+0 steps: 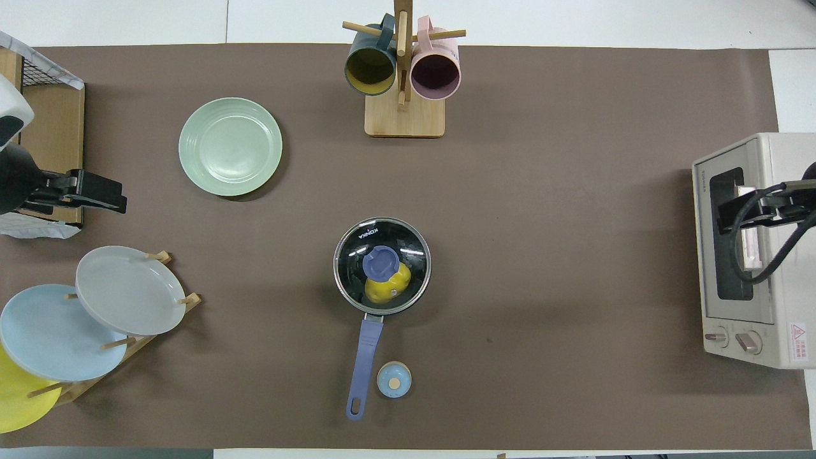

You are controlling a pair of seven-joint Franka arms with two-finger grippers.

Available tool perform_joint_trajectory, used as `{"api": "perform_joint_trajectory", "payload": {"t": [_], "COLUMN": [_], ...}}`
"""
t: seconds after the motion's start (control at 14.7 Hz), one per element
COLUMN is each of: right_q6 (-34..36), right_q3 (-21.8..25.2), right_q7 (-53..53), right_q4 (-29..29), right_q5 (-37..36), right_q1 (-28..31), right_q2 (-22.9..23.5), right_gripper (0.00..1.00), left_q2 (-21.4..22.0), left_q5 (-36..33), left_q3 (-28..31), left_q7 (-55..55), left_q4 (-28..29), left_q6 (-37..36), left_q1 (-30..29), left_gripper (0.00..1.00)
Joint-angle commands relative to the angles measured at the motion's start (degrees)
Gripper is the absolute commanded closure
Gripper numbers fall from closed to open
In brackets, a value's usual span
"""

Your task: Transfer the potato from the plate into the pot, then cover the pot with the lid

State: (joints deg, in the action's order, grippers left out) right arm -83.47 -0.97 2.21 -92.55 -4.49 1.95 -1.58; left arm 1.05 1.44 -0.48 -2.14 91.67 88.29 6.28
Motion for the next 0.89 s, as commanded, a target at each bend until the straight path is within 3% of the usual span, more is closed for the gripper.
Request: {"api": "perform_joint_trajectory", "payload": {"t": [0.0, 0.14, 0.82], "right_q6": [-1.3, -1.5, -1.6], "right_q3": [-0.1, 1.7, 1.7], "right_q7": [0.0, 0.1, 1.3], "right_q4": [-1.6, -1.1, -1.2], "right_q5": [0.5, 0.7, 1.4], "right_q1": [1.0, -0.4, 0.3], "right_q2": [-1.1, -0.5, -0.6], "right_gripper": [0.0, 0.0, 0.0], "left_q2": [0.5, 0.5, 0.5], "left_q5": [-0.9, -0.9, -0.9], "left_q3": [-0.2, -0.2, -0.3], "left_q7": [-0.4, -0.4, -0.4], "left_q4": [0.3, 0.3, 0.3], "left_q6": [-0.6, -0.6, -0.6], "left_q1": [-0.4, -0.4, -0.4], "left_gripper": [0.0, 0.0, 0.0]}}
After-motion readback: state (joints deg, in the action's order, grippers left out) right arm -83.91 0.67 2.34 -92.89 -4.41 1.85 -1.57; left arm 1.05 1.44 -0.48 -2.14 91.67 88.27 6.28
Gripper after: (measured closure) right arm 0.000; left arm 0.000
